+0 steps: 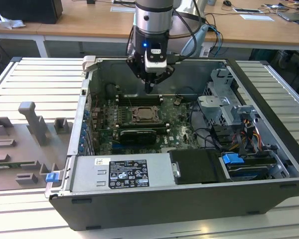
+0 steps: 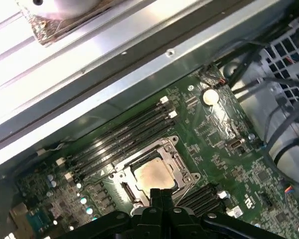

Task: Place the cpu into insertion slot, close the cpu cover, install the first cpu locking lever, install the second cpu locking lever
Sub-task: 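Install the first cpu locking lever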

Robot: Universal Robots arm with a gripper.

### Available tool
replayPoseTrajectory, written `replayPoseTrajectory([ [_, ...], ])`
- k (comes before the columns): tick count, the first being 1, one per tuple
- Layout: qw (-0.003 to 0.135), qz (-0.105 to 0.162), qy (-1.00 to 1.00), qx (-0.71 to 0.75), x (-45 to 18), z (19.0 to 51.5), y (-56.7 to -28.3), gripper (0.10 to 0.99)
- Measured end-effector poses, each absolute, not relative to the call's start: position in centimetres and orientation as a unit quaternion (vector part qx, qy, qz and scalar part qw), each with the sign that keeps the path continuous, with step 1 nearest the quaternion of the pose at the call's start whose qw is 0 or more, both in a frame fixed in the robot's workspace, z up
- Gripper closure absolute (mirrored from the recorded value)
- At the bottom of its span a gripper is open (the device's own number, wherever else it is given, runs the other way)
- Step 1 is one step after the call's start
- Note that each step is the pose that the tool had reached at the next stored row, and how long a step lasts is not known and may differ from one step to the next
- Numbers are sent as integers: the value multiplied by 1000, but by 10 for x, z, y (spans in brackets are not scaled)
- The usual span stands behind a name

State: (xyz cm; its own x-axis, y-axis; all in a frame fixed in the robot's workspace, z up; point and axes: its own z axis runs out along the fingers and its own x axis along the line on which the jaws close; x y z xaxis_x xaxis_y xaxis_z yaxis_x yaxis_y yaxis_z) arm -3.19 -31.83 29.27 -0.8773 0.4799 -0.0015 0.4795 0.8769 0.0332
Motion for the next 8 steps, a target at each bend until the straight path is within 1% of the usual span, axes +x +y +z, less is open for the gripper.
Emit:
replayPoseTrajectory([
  [4,4,16,979,202,-32,292,-318,980],
  [6,3,16,990,142,-32,292,-318,980],
  [8,3,16,994,112,-32,292,-318,980],
])
